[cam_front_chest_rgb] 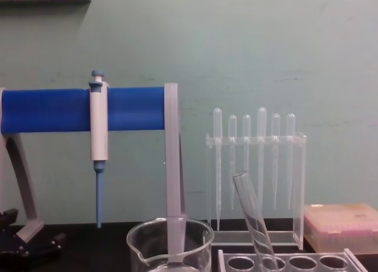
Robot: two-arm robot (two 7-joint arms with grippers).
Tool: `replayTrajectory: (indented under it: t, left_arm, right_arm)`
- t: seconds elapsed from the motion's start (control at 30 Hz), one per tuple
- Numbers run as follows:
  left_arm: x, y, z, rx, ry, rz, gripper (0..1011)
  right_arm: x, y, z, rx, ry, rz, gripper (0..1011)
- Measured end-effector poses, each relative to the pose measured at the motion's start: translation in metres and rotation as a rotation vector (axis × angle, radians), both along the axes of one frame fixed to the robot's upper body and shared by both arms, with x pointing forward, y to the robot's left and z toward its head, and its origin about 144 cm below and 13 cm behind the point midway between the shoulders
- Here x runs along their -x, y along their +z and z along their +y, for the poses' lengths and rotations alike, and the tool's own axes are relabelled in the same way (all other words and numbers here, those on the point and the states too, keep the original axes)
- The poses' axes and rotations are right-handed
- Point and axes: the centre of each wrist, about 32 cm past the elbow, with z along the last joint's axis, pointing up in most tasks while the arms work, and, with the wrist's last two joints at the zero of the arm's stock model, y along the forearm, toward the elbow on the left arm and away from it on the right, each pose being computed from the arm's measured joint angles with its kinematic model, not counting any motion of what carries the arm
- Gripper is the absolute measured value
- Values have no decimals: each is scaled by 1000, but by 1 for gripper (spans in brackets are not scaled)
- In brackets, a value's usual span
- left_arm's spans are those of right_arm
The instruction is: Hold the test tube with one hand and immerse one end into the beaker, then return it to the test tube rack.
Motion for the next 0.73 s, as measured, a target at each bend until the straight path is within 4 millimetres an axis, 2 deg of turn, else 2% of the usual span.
replayTrajectory:
  t: [0.73]
  left_arm:
    - [0,0,0,0,0,0,1000]
  right_arm:
    - [-1,-1,0,3,7,-1,1002]
